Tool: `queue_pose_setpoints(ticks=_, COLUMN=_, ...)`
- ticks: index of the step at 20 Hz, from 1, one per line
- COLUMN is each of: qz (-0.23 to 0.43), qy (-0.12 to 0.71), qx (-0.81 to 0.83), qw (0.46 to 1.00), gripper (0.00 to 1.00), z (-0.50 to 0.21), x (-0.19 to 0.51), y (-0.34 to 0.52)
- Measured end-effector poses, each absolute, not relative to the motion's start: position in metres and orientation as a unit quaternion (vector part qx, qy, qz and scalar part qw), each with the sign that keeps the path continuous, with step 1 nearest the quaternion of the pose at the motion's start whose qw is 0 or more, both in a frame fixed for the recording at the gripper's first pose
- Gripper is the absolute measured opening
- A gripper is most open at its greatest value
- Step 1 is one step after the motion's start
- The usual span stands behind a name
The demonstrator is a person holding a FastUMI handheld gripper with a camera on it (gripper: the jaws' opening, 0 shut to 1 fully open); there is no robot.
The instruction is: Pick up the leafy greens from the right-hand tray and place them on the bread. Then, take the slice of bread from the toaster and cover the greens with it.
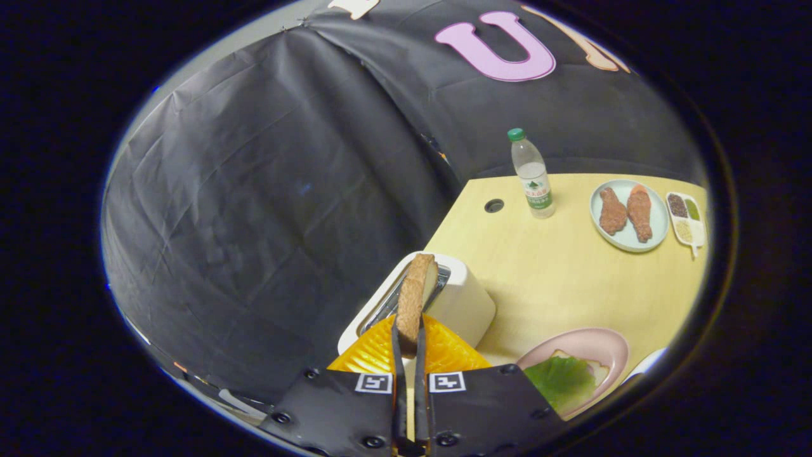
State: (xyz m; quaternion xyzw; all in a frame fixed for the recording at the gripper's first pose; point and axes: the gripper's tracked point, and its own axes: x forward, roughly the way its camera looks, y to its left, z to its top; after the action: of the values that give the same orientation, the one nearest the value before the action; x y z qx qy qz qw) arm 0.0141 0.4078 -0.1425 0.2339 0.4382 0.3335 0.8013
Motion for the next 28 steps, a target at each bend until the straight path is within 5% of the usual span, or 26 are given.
queue_pose_setpoints(ticks=28, qz=0.189, qy=0.469, qx=0.282, qw=0.815, gripper=0.07, z=-0.23, x=-0.04, y=0.268)
